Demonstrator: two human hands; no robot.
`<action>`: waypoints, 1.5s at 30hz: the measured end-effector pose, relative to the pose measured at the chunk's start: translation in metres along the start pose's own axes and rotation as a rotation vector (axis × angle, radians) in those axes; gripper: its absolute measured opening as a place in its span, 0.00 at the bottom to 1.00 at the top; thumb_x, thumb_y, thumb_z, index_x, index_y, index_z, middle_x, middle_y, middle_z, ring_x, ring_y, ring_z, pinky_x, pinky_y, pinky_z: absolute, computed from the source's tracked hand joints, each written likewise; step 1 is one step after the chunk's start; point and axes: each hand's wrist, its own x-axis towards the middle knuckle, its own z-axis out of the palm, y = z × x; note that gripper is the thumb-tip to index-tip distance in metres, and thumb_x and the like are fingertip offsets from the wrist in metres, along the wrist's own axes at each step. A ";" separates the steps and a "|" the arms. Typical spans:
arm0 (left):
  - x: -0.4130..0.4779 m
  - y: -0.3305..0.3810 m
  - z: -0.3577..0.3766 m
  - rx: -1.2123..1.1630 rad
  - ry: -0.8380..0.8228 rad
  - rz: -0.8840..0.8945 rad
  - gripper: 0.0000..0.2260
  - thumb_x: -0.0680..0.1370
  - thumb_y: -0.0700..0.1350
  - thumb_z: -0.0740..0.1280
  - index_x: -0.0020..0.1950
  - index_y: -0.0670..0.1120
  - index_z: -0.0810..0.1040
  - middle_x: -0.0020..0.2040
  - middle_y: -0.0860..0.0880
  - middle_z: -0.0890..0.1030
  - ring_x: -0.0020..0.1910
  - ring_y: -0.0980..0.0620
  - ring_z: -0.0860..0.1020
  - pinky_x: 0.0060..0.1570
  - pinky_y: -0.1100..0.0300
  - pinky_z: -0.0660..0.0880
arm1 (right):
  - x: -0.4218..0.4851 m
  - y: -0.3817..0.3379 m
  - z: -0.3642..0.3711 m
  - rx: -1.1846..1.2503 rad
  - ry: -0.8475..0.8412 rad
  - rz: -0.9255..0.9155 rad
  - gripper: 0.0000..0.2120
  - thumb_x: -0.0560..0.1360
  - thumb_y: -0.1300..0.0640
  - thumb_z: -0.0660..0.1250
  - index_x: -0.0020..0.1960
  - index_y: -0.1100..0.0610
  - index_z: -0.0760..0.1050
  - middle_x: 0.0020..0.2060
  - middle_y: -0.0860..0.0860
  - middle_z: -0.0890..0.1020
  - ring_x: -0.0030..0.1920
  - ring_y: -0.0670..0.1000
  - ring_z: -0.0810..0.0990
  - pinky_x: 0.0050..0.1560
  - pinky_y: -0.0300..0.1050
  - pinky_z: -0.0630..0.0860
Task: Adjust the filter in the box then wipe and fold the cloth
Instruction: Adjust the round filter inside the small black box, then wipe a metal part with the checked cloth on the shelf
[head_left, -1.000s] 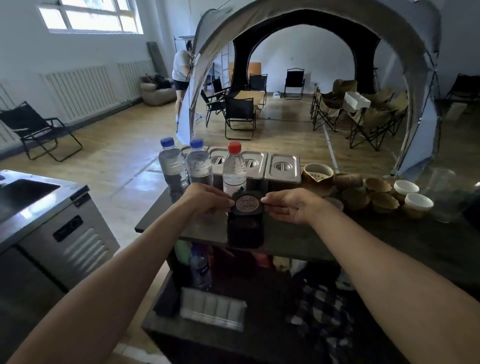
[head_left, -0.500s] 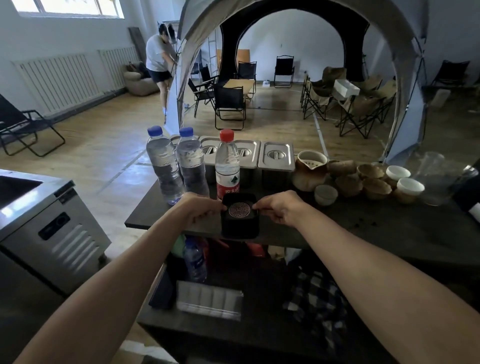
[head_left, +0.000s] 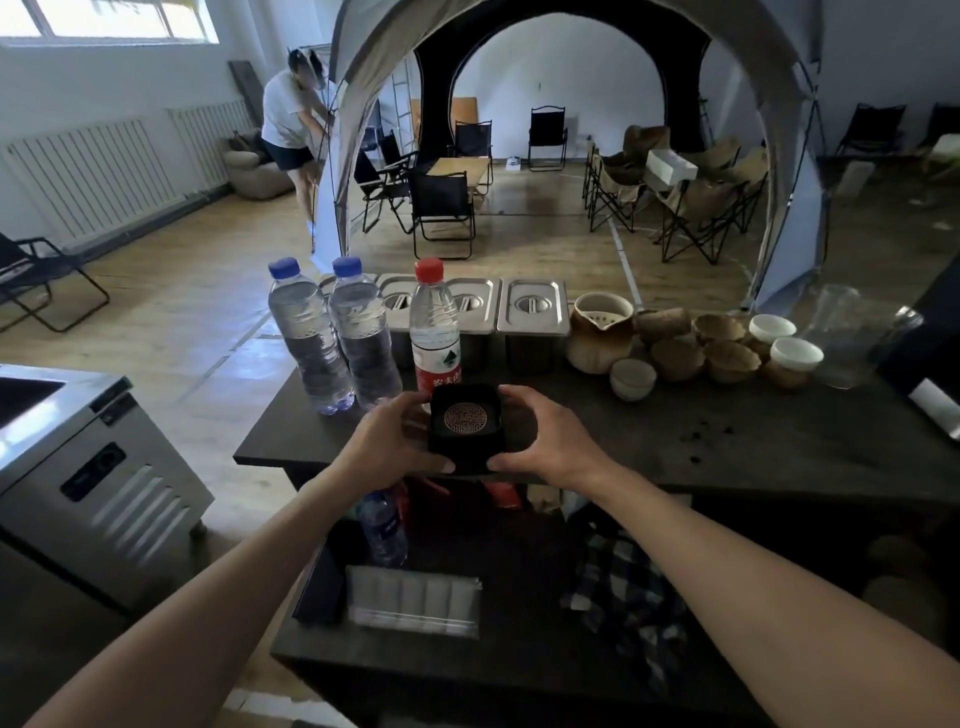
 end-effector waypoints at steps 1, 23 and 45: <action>0.001 -0.003 0.004 -0.001 0.021 0.014 0.51 0.48 0.56 0.84 0.69 0.49 0.72 0.51 0.51 0.84 0.49 0.53 0.84 0.53 0.46 0.81 | -0.002 0.002 0.003 0.024 0.029 0.002 0.46 0.59 0.49 0.82 0.73 0.51 0.66 0.66 0.48 0.76 0.66 0.45 0.73 0.67 0.42 0.69; 0.063 0.038 0.076 0.131 0.030 0.132 0.46 0.59 0.51 0.83 0.74 0.49 0.68 0.64 0.49 0.81 0.63 0.52 0.78 0.66 0.50 0.73 | 0.003 0.061 -0.041 -0.014 0.285 0.152 0.42 0.61 0.46 0.78 0.72 0.49 0.67 0.65 0.48 0.78 0.62 0.48 0.77 0.63 0.48 0.74; -0.019 0.011 0.263 0.428 -0.351 0.488 0.19 0.73 0.54 0.68 0.63 0.49 0.77 0.55 0.47 0.83 0.50 0.44 0.82 0.40 0.59 0.75 | -0.170 0.140 -0.021 -0.282 0.357 0.326 0.13 0.76 0.46 0.67 0.58 0.50 0.80 0.47 0.46 0.85 0.47 0.45 0.82 0.41 0.37 0.75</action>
